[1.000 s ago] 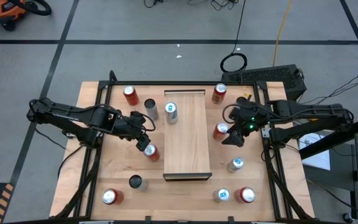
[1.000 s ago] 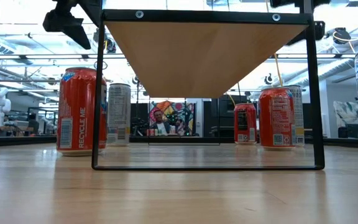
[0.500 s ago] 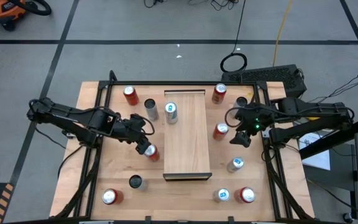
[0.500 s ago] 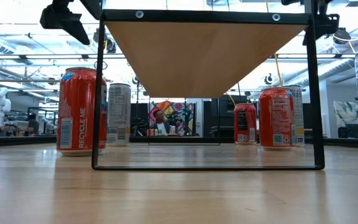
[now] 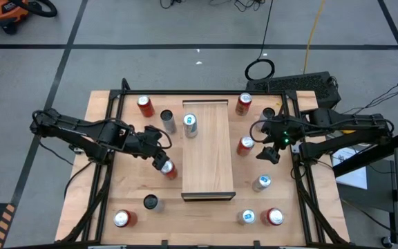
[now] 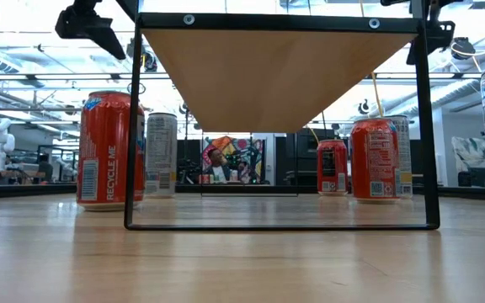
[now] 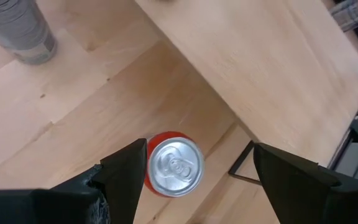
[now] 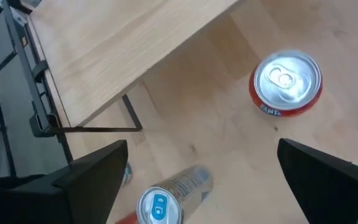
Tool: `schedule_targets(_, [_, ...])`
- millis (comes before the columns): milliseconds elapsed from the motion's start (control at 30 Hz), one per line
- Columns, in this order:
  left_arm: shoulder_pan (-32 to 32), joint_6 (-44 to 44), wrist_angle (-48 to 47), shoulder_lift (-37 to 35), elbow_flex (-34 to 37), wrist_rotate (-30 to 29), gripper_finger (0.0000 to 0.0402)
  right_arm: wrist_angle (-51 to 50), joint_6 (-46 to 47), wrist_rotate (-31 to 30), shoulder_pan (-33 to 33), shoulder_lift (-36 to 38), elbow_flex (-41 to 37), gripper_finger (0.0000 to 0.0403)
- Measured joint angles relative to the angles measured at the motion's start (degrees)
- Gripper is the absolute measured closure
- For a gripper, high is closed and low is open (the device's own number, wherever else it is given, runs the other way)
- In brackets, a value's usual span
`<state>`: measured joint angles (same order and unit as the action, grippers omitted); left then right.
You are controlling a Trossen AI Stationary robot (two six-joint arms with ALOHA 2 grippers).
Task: Place canned beverage on shelf
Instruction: Put the top right white and yellow soda can on the shelf
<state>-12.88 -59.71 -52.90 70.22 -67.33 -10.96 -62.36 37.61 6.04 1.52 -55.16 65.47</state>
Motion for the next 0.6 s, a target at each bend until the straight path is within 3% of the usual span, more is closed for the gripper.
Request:
schedule_targets(200, [-0.01,-0.04,0.47,0.0,0.0,-0.24,0.0104,-0.83,9.72,-1.03,-1.66,0.0,0.01,0.0012])
schedule_targets(467, [0.02,0.05,1.52,0.0,0.0,-2.05,0.0104,-2.29,13.54,-13.23,-6.96,-0.12,4.77,0.0012])
schedule_targets(600, [0.04,-0.26,1.54,0.0,0.0,-2.08,0.0104,-7.49,14.04,-15.38,-11.65,-0.81,7.07,0.0012])
